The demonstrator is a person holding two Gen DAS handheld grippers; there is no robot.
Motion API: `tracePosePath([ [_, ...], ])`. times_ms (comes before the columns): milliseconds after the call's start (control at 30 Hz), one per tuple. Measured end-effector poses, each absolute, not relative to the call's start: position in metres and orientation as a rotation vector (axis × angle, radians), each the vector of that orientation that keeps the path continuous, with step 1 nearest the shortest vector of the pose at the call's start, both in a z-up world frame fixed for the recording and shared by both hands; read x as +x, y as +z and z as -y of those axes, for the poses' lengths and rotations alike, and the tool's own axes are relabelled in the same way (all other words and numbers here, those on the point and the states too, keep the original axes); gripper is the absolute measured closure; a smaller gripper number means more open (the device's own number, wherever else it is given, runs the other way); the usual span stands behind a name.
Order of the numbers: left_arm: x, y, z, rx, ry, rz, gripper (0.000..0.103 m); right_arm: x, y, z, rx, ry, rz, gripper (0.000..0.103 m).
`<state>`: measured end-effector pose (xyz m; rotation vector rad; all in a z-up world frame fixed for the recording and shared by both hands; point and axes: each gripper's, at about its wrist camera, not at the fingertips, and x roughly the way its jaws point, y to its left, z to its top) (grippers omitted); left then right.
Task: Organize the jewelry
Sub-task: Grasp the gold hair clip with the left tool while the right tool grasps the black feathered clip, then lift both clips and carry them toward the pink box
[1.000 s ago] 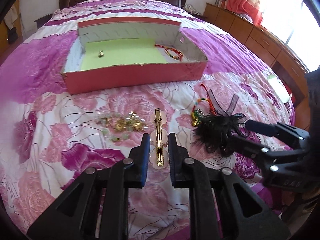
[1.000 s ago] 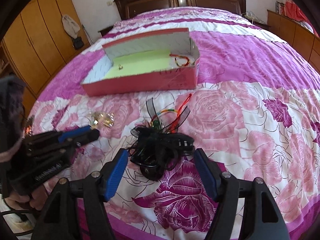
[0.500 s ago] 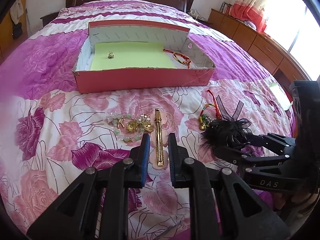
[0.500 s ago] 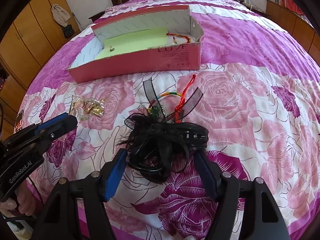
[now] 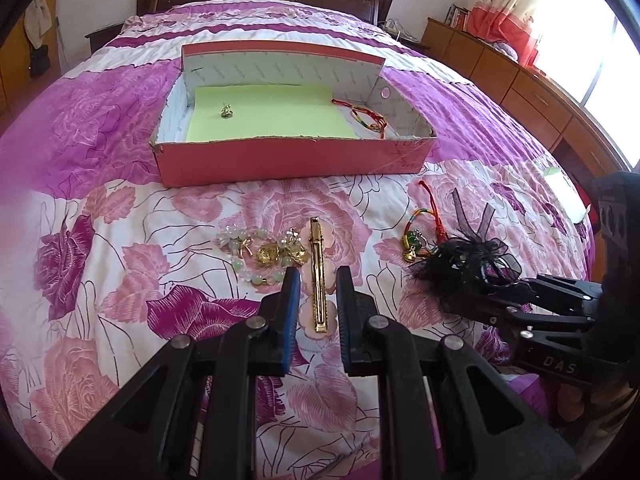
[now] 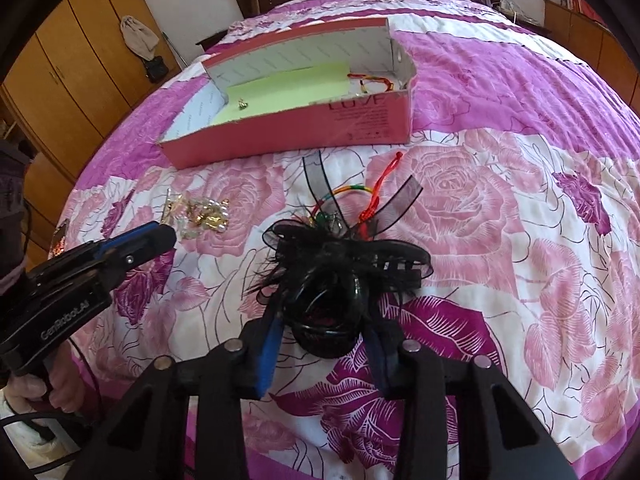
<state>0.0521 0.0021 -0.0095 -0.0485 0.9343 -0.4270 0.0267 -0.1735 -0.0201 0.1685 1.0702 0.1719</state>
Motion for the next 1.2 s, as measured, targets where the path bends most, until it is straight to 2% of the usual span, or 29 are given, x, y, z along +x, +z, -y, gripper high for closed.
tracePosePath([
  [667,0.049,0.011,-0.004,-0.061,-0.418,-0.875,0.093,0.007,0.029,0.179,0.179,0.302,-0.859,0.063],
  [1200,0.043,0.036,-0.006,-0.084,-0.398,-0.727,0.093,0.008,0.045,0.178,0.147,0.295,-0.717,0.063],
])
